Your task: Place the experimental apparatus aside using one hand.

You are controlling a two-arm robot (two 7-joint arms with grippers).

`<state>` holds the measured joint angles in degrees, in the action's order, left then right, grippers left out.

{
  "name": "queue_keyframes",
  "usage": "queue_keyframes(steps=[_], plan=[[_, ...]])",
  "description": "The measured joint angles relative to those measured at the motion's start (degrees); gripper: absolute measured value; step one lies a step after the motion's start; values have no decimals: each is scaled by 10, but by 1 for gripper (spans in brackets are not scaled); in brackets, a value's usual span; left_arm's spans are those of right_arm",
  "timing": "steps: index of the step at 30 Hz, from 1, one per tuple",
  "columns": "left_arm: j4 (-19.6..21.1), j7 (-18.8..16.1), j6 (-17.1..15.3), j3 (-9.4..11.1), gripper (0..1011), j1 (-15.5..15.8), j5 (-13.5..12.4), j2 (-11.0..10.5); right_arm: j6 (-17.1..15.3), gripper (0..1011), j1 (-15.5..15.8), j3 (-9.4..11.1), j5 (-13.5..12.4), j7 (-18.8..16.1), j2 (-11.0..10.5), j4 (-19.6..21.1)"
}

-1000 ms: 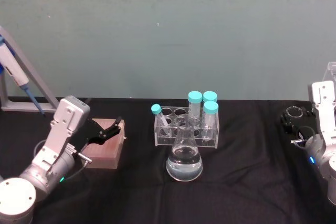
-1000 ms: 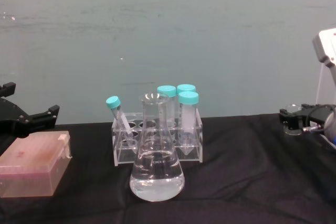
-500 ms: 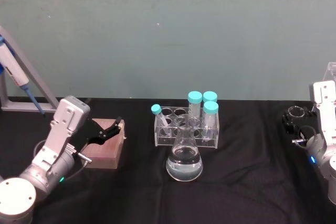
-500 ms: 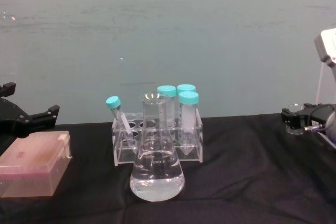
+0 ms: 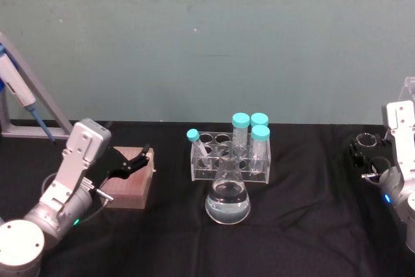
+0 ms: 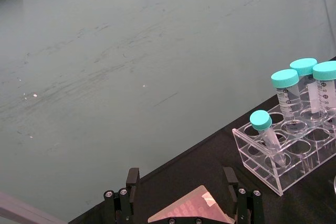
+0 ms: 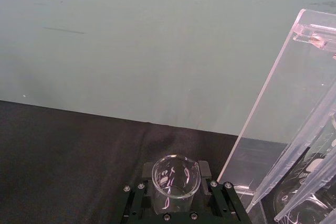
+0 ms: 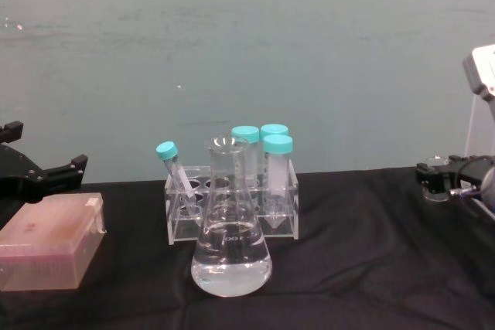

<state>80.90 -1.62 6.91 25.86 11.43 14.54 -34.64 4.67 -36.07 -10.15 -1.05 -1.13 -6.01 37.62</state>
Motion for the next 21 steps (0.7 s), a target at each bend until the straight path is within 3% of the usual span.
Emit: queue_keyframes(steps=[21], plan=[[0, 0, 0, 0, 1000, 0, 0, 0, 2, 508, 0, 3, 4, -6, -1, 1]])
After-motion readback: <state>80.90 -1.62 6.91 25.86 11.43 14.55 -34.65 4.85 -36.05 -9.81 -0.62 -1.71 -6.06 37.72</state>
